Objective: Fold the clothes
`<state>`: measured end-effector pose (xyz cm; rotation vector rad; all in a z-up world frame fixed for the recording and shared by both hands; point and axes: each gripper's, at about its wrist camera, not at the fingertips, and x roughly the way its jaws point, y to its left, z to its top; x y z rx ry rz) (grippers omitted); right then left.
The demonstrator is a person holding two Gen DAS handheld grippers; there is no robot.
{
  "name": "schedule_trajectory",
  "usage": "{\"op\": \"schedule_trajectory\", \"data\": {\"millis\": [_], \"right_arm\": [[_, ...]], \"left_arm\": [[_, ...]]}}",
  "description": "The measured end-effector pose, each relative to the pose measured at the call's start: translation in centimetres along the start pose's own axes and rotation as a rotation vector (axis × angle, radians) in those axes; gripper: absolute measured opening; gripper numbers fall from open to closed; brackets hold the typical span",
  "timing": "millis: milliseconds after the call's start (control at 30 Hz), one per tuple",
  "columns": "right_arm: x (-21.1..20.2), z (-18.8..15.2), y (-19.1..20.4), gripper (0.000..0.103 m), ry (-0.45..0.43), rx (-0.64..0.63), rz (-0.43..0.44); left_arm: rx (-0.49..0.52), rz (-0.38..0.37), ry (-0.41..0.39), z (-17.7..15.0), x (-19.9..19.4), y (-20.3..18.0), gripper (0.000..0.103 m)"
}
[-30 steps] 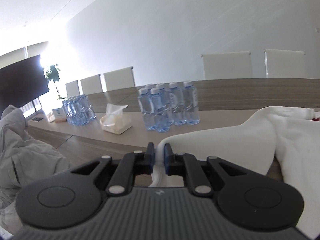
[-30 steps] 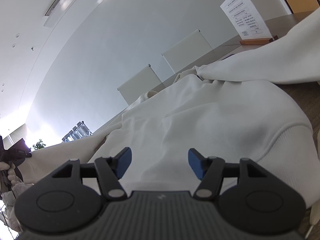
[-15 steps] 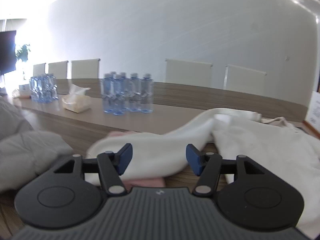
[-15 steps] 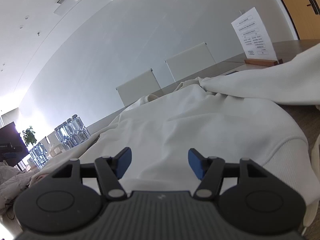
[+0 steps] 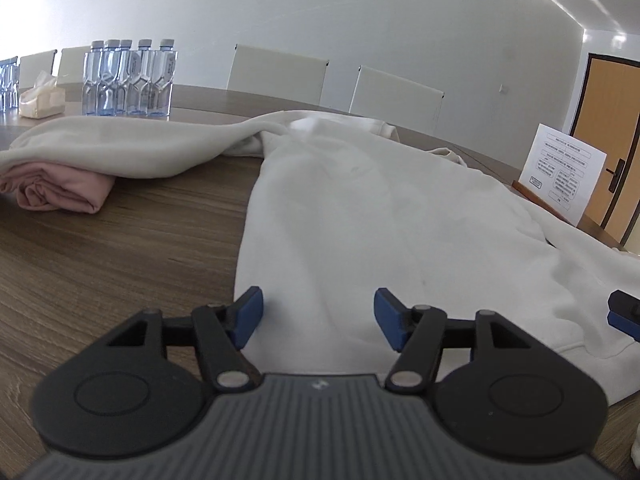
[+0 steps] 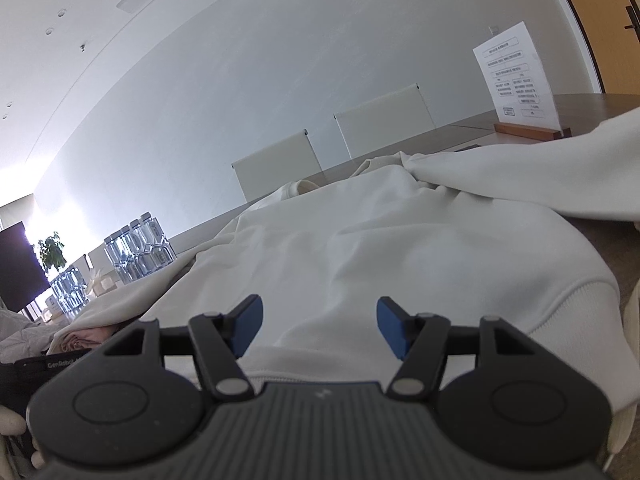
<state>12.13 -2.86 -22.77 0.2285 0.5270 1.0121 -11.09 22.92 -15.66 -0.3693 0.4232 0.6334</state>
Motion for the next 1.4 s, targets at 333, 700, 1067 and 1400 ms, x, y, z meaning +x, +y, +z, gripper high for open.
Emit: {"op": "schedule_trajectory", "data": {"millis": [333, 700, 1067, 1400], "right_arm": [[0.1, 0.4, -0.8, 0.072, 0.010, -0.005, 0.000], [0.0, 0.6, -1.2, 0.074, 0.010, -0.005, 0.009], [-0.1, 0.5, -1.1, 0.075, 0.000, 0.002, 0.006], [-0.2, 0.7, -1.3, 0.075, -0.003, 0.005, 0.003]], "left_arm": [[0.006, 0.020, 0.008, -1.2, -0.1, -0.4, 0.062], [0.029, 0.042, 0.010, -1.4, -0.1, -0.7, 0.049], [0.049, 0.038, -0.001, -1.5, -0.4, -0.9, 0.012], [-0.027, -0.012, -0.126, -1.4, -2.5, -0.1, 0.008]]}}
